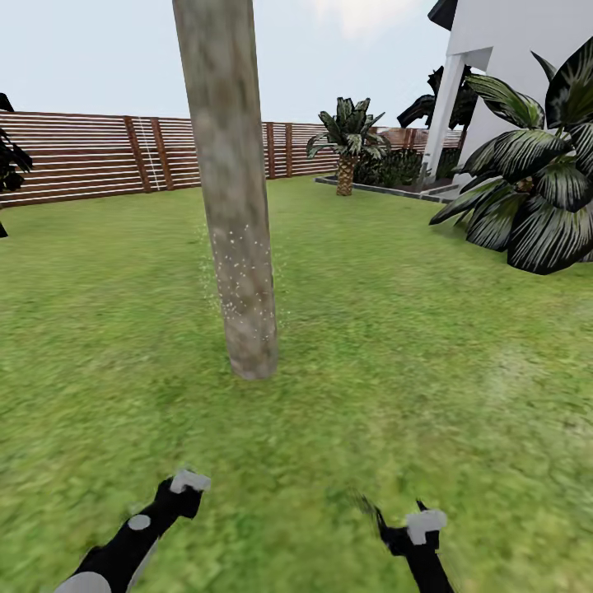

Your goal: In the garden, pick up the pesticide atomizer on the floor and spray pesticide onto both trees until each tree trunk is fully covered.

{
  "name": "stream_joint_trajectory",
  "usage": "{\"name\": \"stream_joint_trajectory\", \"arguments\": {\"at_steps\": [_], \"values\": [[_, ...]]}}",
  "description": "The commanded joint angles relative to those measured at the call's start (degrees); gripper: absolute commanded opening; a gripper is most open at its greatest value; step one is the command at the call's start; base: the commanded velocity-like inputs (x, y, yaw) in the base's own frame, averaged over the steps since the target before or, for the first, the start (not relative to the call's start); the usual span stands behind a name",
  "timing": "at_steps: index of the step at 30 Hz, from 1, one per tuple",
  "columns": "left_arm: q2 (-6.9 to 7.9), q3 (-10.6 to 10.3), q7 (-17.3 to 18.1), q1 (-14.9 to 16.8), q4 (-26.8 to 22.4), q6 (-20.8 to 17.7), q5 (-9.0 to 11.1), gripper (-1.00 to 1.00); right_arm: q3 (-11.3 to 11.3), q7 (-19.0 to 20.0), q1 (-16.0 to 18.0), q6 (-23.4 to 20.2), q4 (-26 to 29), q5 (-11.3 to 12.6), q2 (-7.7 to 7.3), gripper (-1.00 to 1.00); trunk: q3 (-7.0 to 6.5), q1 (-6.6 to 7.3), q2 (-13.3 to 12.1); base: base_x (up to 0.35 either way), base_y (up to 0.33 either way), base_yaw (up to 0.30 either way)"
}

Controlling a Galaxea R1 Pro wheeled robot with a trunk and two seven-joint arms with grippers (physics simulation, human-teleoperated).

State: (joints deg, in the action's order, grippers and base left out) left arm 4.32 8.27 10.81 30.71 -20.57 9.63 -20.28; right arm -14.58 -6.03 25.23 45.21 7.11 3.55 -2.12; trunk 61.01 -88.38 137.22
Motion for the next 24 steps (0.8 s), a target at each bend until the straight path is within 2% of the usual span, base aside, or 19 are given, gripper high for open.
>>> {"name": "stream_joint_trajectory", "arguments": {"at_steps": [1, 2, 3, 5, 7, 8, 9, 10, 12, 19, 24], "values": [[-0.68, 0.0, -4.5, -1.5, 1.2, 2.7, 1.2, -1.00, -0.1, -2.0, -0.8, 5.7, -1.0, 1.5, 0.01, 1.00, -0.02, 0.01, 0.0, 0.000, 0.000, 0.000], [-1.15, 0.1, -9.0, -3.0, 2.9, 5.4, 2.5, -1.00, -0.2, -3.5, -1.3, 9.4, -1.6, 2.2, 0.01, 1.00, -0.02, 0.01, 0.0, 0.000, 0.000, 0.000], [-1.41, 0.1, -14.9, -5.4, 5.6, 10.6, 4.5, -1.00, -0.2, -5.0, -1.9, 12.3, -2.8, 2.8, 0.05, 1.00, -0.02, 0.01, 0.0, 0.000, 0.000, 0.000], [-1.35, 0.1, -17.8, -6.4, 6.9, 13.9, 5.5, -1.00, -0.3, -5.4, -2.2, 13.2, -3.4, 3.0, 0.24, 1.00, -0.02, 0.01, 0.0, 0.000, 0.000, 0.000], [-1.20, 0.1, -18.8, -6.7, 8.4, 15.4, 6.5, -1.00, -0.2, -5.6, -2.3, 13.4, -3.7, 3.1, 0.15, 1.00, -0.02, 0.01, 0.0, 0.000, 0.000, 0.000], [-1.10, 0.1, -19.0, -6.8, 8.9, 15.9, 7.8, -1.00, -0.2, -5.7, -2.3, 13.4, -3.8, 3.2, 0.09, 1.00, -0.02, 0.01, 0.0, 0.000, 0.000, 0.000], [-0.91, 0.1, -19.1, -7.0, 9.6, 16.3, 10.3, -1.00, -0.2, -5.7, -2.4, 13.3, -3.7, 3.2, 0.51, 1.00, -0.02, 0.01, 0.0, 0.000, 0.000, 0.000], [-0.90, 0.1, -19.2, -7.2, 9.7, 16.4, 10.9, -1.00, -0.2, -5.7, -2.4, 13.1, -3.7, 3.2, 0.67, 1.00, -0.02, 0.01, 0.0, 0.000, 0.000, 0.000], [-0.89, 0.0, -19.2, -8.7, 9.8, 16.5, 11.5, -1.00, 0.0, -5.7, -2.4, 13.0, -3.8, 3.3, 0.11, 1.00, -0.02, 0.01, 0.0, 0.000, 0.000, -0.129], [-0.92, 0.0, -19.2, -9.3, 9.8, 16.6, 11.6, -1.00, -0.1, -5.7, -2.4, 12.9, -3.9, 3.1, 0.20, 1.00, -0.02, 0.01, 0.0, -0.008, 0.000, -0.294], [-0.93, 0.0, -19.2, -9.8, 9.8, 16.6, 11.5, -1.00, -0.1, -5.7, -2.4, 12.8, -3.9, 3.1, 0.28, 1.00, -0.02, 0.01, 0.0, -0.256, 0.000, -0.300]]}}
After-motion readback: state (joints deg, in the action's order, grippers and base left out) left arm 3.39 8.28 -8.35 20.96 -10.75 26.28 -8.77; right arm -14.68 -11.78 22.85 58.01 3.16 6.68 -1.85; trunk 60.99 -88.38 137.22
